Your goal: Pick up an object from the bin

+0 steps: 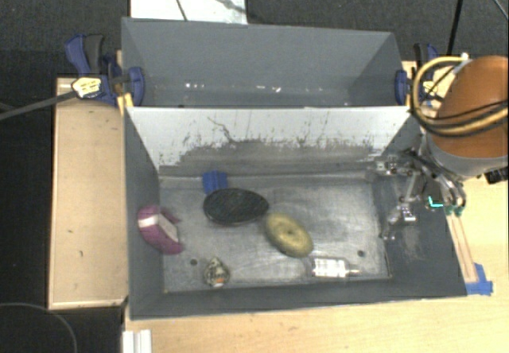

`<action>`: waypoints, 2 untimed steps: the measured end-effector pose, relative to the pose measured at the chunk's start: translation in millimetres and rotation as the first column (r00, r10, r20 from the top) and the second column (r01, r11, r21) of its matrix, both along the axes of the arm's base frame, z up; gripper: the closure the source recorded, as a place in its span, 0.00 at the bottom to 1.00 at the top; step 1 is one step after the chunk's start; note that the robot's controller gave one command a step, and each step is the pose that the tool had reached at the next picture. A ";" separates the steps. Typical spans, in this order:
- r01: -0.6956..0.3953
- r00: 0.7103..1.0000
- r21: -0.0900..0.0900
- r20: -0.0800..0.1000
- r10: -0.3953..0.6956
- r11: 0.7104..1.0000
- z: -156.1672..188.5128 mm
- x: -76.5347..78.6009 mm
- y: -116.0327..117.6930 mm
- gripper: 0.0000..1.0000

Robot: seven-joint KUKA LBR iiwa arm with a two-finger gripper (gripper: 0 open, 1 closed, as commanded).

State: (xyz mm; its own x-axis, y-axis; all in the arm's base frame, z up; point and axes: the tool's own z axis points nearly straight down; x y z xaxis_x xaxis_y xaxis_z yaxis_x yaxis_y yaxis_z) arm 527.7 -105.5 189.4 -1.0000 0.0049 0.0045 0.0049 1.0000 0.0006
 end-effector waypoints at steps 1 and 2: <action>-0.197 0.980 -0.005 0.025 0.197 0.980 -116.8 -43.9 84.2 0.00; -0.203 0.979 -0.001 0.004 0.203 0.979 -118.6 -49.6 82.8 1.00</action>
Offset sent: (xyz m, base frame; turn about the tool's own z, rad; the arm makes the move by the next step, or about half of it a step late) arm -0.0499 0.0830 -0.1194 -0.2016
